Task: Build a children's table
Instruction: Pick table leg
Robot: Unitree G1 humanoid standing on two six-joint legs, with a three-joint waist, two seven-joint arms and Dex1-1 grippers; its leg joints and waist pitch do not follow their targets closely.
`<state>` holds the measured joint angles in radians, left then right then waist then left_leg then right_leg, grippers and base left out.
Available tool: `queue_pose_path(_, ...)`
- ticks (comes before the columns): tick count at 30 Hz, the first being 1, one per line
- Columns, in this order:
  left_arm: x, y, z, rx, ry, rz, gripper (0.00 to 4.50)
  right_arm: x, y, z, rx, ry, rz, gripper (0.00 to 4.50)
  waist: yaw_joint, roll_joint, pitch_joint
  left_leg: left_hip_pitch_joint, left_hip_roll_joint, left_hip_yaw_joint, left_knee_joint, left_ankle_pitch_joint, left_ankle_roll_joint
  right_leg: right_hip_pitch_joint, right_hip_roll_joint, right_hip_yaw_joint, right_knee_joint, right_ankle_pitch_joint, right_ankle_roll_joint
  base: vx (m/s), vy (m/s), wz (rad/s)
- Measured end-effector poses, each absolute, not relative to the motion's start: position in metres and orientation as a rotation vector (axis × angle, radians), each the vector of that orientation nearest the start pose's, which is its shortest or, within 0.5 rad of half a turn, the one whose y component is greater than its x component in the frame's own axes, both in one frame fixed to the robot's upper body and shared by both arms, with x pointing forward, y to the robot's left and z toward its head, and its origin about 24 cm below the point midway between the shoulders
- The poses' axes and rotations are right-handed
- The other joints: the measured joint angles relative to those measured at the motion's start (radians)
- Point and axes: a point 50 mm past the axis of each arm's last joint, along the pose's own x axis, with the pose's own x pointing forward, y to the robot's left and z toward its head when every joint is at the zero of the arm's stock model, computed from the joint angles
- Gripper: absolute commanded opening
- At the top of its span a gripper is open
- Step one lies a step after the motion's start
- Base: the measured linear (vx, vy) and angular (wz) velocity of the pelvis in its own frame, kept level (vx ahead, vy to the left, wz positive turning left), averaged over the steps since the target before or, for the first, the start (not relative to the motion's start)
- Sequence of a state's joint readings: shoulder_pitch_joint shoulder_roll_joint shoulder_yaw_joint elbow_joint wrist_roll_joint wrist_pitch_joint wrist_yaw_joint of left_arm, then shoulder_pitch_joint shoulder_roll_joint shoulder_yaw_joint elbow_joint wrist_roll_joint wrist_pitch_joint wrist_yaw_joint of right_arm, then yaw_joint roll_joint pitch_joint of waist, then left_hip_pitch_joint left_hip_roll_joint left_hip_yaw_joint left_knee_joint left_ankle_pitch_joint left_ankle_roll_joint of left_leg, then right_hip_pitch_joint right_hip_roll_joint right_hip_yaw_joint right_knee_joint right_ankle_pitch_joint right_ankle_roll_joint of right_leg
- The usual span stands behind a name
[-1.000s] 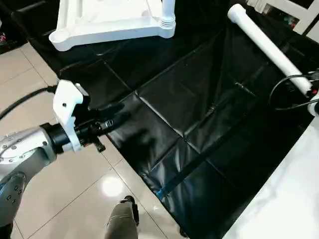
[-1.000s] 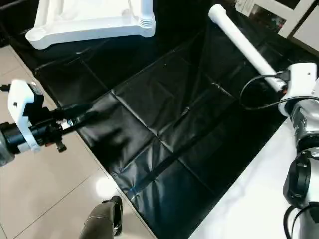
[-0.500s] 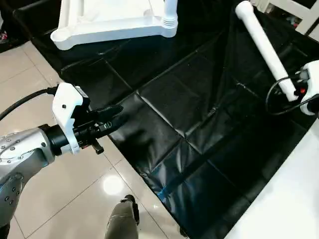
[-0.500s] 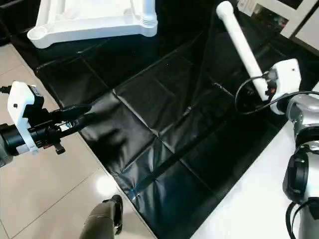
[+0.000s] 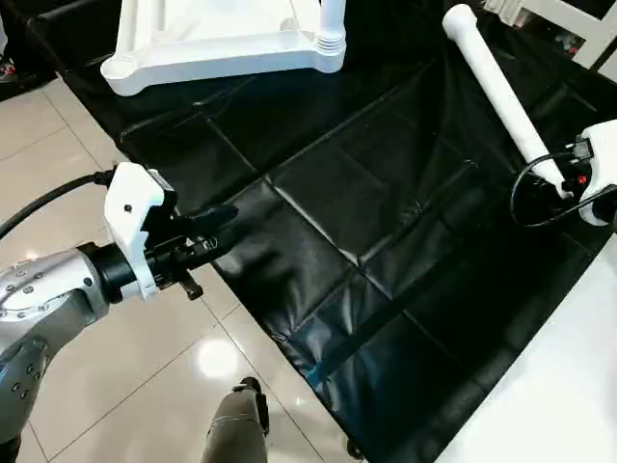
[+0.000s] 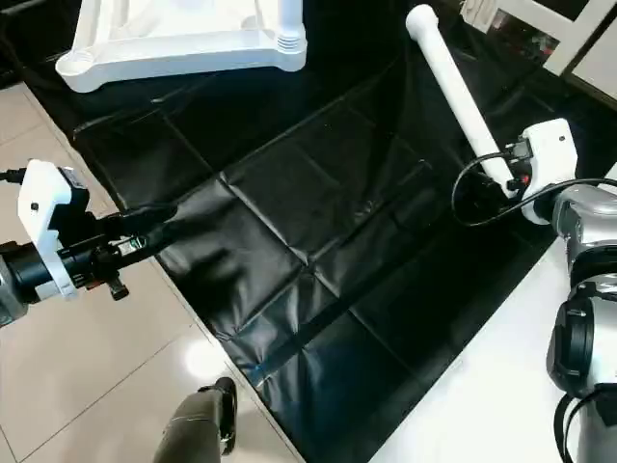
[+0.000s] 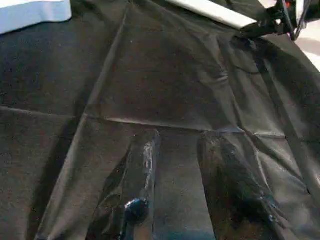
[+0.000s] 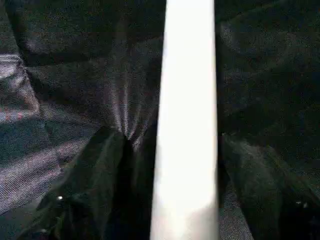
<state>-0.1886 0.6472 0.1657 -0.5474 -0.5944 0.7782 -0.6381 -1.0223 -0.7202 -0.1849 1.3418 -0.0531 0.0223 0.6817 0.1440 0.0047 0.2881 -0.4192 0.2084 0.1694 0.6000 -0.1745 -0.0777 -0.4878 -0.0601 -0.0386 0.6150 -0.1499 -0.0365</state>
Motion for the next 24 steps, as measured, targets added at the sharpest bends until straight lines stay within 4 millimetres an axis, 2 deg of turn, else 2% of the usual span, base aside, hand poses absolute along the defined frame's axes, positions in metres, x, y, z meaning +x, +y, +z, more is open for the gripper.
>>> queue_pose_path(4, 0.24, 0.184, 0.171, 0.151, 0.113, -0.81, 1.52, 0.362, -0.333, 0.146, -0.217, 0.332, 0.162, 2.85, 0.0, -0.003, 0.001, 0.0, 0.0, 0.0, 0.0, 0.0, 0.0, 0.0, -0.001, 0.0, 0.0, 0.0, 0.0, 0.0, 0.0, 0.0)
queue_pose_path(13, 0.245, 0.18, 0.164, 0.153, 0.098, -0.766, 1.52, 0.36, -0.333, 0.137, -0.205, 0.344, 0.133, 2.05, -0.001, -0.021, -0.001, 0.0, 0.0, 0.002, 0.002, 0.002, 0.003, 0.002, -0.002, 0.0, 0.001, 0.0, 0.0, 0.0, 0.0, 0.0)
queue_pose_path(21, 0.254, 0.174, 0.148, 0.131, 0.091, -0.693, 1.52, 0.358, -0.327, 0.122, -0.136, 0.301, 0.129, 1.39, -0.007, -0.032, -0.008, 0.001, 0.0, 0.003, 0.01, 0.002, 0.004, 0.002, -0.005, 0.0, 0.011, 0.0, 0.0, 0.0, 0.0, 0.0)
queue_pose_path(24, 0.258, 0.17, 0.138, 0.106, 0.096, -0.663, 1.52, 0.358, -0.321, 0.113, -0.093, 0.291, 0.134, 1.27, -0.02, -0.038, -0.017, 0.001, 0.001, 0.003, 0.016, 0.003, 0.004, 0.003, -0.005, -0.001, 0.017, 0.0, 0.0, 0.0, 0.0, 0.0)
